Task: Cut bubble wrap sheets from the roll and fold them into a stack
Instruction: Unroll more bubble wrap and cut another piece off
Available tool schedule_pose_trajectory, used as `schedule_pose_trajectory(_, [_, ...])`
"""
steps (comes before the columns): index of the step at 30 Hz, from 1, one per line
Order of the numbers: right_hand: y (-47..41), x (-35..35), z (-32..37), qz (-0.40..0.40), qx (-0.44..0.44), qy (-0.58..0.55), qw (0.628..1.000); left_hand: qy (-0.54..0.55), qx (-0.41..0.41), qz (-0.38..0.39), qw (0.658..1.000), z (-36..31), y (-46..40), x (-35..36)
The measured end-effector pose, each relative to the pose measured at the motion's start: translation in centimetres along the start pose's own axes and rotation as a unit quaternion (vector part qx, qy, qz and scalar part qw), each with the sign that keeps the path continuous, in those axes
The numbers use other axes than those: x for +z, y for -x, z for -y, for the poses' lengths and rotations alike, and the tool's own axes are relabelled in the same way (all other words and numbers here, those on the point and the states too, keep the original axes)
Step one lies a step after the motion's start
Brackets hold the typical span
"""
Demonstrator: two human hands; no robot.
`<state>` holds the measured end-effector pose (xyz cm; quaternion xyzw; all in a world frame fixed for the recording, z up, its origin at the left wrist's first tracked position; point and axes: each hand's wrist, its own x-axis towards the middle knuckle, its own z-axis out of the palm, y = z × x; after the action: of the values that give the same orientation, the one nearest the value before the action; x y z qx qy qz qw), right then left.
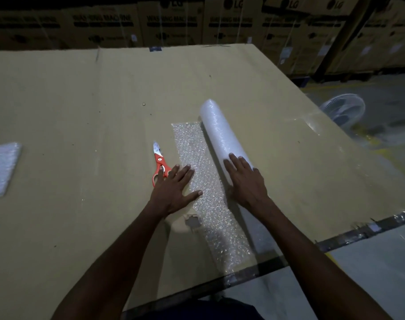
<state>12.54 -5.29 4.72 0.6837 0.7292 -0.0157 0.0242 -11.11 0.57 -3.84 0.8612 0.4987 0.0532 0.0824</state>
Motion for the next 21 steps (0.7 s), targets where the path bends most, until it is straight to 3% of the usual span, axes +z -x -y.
schedule_pose_trajectory(6, [-0.7, -2.3, -3.8, 0.012, 0.092, -0.06, 0.994, -0.022, -0.016, 0.018, 0.999, -0.7, -0.8, -0.9])
schedule_pose_trajectory(13, [-1.0, -0.7, -5.6, -0.006, 0.062, 0.007, 0.998, 0.123, -0.098, -0.027, 0.987, -9.1, -3.5, 0.6])
schedule_pose_trajectory(21, [-1.2, -0.7, -11.0, 0.03, 0.058, 0.011, 0.998, 0.078, -0.1, -0.017, 0.992, -9.2, -3.0, 3.0])
